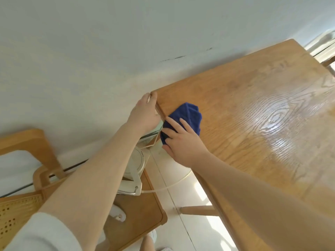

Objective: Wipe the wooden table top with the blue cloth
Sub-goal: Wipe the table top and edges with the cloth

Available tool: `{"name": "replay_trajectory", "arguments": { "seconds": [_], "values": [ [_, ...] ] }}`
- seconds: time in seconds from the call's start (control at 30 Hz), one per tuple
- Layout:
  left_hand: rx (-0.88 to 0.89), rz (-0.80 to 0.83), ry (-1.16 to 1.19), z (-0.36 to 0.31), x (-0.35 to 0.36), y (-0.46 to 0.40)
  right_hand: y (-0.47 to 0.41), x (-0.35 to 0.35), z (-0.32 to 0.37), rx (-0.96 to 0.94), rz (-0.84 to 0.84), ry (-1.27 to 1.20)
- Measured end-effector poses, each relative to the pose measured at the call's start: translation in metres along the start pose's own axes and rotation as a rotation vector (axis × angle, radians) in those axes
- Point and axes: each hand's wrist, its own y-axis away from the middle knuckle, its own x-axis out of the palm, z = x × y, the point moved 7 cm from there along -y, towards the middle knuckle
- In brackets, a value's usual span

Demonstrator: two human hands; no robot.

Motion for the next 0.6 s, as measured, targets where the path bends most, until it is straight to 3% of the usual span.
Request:
{"name": "replay_trajectory", "arguments": {
  "seconds": [0.1, 0.17, 0.23, 0.3, 0.43, 0.6],
  "values": [
    [-0.234, -0.066, 0.576, -0.001, 0.017, 0.025, 0.075, 0.006, 0.007, 0.055, -0.032, 0.059],
    [-0.455, -0.043, 0.83, -0.006, 0.047, 0.045, 0.117, 0.018, 0.016, 0.045, 0.007, 0.052],
    [-0.529, 0.02, 1.03, -0.021, 0.075, 0.058, 0.132, 0.021, 0.018, 0.12, -0.032, 0.003],
    [-0.505, -0.022, 1.054, -0.03, 0.085, 0.059, 0.116, 0.015, 0.009, 0.293, -0.123, -0.083],
    [-0.513, -0.16, 0.868, -0.024, 0.074, 0.055, 0.071, 0.011, -0.006, 0.541, -0.162, -0.118],
    [-0.475, -0.174, 0.892, -0.026, 0.076, 0.063, 0.131, 0.027, 0.011, 0.525, -0.079, 0.021]
  ]
}}
